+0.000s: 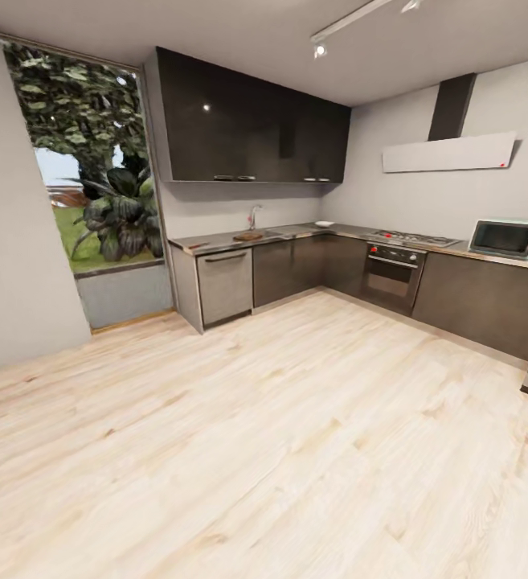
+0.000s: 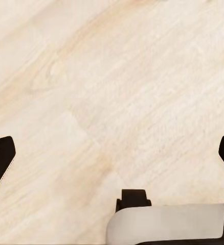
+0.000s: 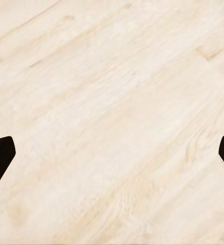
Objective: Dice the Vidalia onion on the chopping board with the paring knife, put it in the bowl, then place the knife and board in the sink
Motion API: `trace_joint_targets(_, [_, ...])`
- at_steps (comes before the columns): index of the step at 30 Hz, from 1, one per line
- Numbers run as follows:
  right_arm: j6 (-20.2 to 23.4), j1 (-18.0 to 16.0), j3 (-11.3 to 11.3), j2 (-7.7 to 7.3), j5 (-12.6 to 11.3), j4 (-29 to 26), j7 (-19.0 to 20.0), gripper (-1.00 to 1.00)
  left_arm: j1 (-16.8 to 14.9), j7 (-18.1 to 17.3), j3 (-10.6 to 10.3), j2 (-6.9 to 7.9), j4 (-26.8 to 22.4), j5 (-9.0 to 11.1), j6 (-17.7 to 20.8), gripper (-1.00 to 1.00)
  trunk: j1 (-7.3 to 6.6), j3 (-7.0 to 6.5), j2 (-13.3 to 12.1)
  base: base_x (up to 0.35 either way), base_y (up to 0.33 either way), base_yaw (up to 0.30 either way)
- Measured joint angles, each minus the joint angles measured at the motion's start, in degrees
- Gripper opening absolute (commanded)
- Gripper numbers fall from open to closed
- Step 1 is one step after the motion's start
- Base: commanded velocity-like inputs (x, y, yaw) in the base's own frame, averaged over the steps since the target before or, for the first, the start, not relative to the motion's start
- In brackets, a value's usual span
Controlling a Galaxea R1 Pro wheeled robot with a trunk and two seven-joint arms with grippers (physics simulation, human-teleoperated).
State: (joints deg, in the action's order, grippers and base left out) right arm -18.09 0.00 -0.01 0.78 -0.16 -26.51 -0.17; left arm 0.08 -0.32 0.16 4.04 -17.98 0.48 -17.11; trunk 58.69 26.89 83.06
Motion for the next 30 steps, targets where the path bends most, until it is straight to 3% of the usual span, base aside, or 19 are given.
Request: trace_joint_targets(30, [0.0, 0.0, 0.01, 0.0, 0.01, 0.0, 0.01, 1.0, 0.0, 0.0, 0.0, 0.0, 0.0, -0.06, 0.0, 1.0, 0.0, 0.0, 0.0, 0.317, 0.0, -0.138])
